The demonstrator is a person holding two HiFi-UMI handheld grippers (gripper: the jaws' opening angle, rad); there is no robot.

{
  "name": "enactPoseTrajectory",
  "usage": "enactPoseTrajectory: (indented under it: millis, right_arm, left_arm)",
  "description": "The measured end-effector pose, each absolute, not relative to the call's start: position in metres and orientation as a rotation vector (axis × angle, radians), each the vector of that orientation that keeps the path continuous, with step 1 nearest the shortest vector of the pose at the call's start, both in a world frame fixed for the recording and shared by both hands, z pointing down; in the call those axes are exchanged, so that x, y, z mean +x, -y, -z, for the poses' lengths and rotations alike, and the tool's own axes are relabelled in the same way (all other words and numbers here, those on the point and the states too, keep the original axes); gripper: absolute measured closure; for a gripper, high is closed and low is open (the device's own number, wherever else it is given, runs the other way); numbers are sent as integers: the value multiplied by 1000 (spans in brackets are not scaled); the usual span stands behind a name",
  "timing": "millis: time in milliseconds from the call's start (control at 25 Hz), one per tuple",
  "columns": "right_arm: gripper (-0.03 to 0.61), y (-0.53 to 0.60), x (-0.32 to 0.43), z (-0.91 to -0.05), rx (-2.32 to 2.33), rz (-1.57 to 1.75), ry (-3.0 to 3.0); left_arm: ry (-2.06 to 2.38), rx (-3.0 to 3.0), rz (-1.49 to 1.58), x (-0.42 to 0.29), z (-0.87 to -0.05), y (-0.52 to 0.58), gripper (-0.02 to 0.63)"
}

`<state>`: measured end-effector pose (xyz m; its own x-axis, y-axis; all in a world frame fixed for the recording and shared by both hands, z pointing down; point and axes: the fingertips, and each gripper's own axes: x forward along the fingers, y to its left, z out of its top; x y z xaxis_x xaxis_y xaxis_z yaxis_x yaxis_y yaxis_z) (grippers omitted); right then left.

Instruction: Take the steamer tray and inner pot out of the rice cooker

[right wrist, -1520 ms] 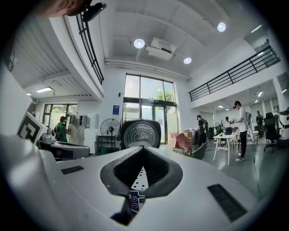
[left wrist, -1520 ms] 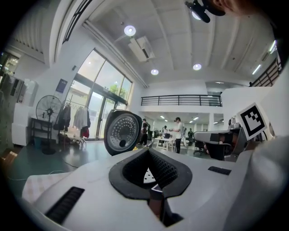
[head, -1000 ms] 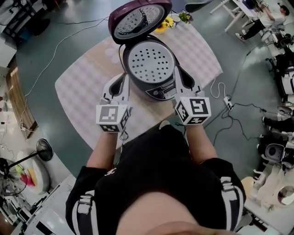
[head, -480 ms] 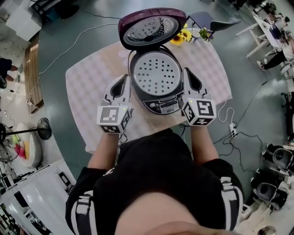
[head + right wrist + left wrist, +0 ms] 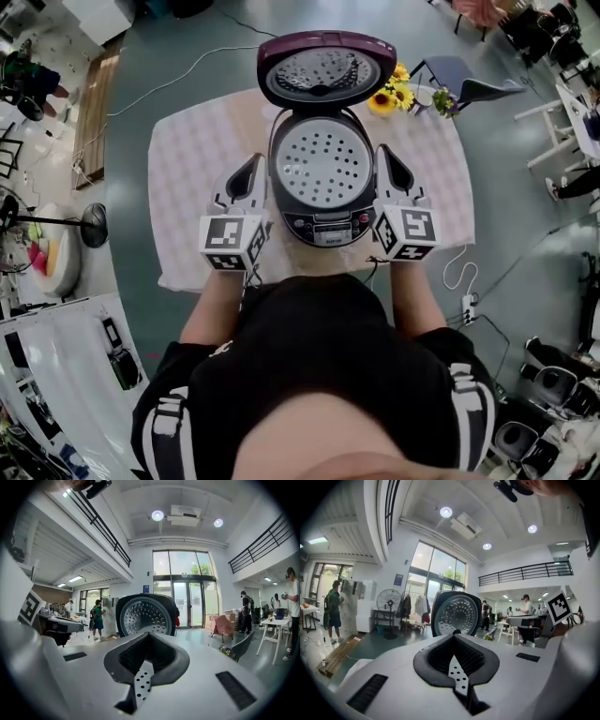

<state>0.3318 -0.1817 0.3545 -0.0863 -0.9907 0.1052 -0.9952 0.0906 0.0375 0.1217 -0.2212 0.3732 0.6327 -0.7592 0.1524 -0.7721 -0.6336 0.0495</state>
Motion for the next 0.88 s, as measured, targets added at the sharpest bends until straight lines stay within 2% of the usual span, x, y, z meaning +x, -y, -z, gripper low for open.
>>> enactPoseTrajectory:
  millis: [480, 520, 560, 600, 680, 880]
  right_arm:
    - [578, 193, 314, -352, 2025, -14, 2321]
    - [495, 193, 312, -351, 2022, -7, 2349]
    - [386, 193, 311, -350, 2020, -1, 2371]
    - [292, 194, 311, -349, 2022, 4, 2381]
    - [231, 195, 316, -348, 2045, 14, 2362]
    - [216, 195, 328, -351, 2062, 3, 2311]
  left_arm:
    - [1360, 2745, -169, 107, -366, 232, 602]
    - [1346, 2755, -160, 109, -365, 232, 544]
    - [1331, 2764, -157, 111, -364, 233, 346]
    - [1323, 2767, -162, 113, -364, 234, 219]
    - [1328, 2762, -183, 116, -364, 237, 201]
    - [1307, 2756, -231, 125, -367, 238, 198]
